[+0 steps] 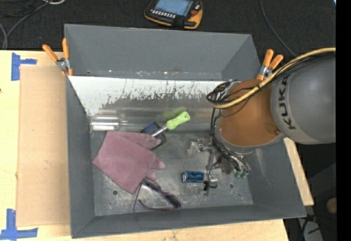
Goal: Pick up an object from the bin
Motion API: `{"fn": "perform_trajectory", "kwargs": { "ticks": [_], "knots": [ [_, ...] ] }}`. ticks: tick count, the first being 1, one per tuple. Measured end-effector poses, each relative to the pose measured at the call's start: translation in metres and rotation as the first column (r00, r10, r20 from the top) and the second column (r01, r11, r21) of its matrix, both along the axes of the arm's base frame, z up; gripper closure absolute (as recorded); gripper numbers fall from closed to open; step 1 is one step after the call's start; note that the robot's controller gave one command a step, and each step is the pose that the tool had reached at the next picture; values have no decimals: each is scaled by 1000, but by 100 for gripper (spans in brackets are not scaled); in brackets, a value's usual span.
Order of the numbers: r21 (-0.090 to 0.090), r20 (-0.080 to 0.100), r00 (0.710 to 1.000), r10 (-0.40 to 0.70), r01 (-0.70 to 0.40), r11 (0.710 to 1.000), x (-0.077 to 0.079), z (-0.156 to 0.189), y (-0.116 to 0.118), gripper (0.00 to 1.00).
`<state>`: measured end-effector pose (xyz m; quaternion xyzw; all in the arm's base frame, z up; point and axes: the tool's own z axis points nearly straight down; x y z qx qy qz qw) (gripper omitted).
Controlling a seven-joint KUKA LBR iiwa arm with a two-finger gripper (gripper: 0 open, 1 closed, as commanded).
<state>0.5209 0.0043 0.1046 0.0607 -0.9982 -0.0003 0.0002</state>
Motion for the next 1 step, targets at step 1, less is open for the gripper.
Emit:
{"fn": "perform_trajectory", "kwargs": {
  "ticks": [1],
  "knots": [
    [1,6,998,64,-64,998,-2,49,-3,0]
  ]
}}
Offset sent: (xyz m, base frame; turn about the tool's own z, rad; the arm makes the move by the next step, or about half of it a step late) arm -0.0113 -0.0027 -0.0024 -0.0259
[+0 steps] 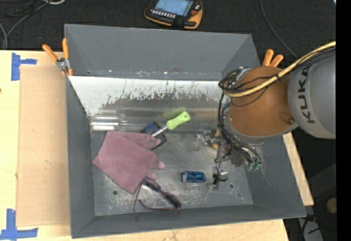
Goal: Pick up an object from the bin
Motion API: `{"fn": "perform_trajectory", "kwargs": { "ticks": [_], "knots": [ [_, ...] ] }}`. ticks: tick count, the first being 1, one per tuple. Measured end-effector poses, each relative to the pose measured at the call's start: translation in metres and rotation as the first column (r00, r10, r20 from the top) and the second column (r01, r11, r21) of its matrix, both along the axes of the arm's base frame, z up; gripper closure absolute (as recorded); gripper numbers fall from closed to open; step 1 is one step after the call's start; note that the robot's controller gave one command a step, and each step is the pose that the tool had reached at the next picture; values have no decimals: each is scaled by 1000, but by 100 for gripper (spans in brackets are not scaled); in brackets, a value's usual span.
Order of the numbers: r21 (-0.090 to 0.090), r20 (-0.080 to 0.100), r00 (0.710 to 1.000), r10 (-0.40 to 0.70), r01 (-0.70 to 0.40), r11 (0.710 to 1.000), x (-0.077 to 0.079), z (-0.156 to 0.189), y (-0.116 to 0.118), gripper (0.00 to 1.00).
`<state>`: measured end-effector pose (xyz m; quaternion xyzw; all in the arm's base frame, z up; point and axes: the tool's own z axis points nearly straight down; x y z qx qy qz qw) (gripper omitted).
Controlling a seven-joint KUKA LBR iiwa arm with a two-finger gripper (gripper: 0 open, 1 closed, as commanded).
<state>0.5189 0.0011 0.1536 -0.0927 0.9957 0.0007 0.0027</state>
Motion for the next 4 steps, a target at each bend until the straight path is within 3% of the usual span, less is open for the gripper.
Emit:
{"fn": "perform_trajectory", "kwargs": {
  "ticks": [1,2,3,4],
  "knots": [
    [-2,-19,999,-39,39,999,-11,-54,1,0],
    [-1,7,996,93,-93,996,26,-85,-2,0],
    [-1,-17,997,-78,78,997,9,-84,5,100],
    [-1,-17,997,-79,79,997,9,-84,5,100]
  ]
}}
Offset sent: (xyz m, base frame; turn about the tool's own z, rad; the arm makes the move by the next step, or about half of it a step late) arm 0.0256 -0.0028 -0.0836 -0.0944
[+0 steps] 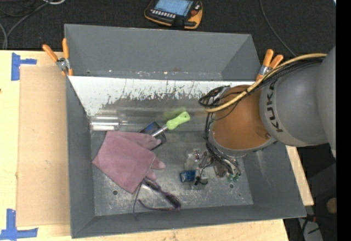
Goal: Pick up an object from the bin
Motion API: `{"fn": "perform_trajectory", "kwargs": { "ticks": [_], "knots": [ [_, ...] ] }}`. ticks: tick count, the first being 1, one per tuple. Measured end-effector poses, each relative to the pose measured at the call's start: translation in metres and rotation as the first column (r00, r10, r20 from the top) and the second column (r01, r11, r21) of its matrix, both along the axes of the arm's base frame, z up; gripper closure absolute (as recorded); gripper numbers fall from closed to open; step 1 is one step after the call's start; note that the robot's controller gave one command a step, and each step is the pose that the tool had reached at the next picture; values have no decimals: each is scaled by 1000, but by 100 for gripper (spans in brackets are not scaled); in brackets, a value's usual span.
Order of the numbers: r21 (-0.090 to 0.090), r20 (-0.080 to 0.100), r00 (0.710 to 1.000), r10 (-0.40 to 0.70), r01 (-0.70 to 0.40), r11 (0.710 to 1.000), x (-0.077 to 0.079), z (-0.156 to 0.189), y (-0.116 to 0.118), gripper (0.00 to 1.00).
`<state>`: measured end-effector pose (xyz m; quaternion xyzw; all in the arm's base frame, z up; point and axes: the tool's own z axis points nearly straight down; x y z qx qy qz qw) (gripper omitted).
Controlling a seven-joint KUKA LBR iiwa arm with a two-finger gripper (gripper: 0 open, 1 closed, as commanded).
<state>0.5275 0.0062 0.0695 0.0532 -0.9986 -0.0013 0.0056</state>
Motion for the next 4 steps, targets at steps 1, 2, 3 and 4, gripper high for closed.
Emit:
{"fn": "perform_trajectory", "kwargs": {
  "ticks": [1,2,3,4],
  "knots": [
    [0,-1,1000,-1,1,1000,-1,9,0,100],
    [0,-1,1000,-1,1,1000,0,21,0,100],
    [0,-3,1000,-1,1,1000,-1,43,1,100],
    [1,-3,1000,-2,2,1000,-1,63,1,100]
  ]
}}
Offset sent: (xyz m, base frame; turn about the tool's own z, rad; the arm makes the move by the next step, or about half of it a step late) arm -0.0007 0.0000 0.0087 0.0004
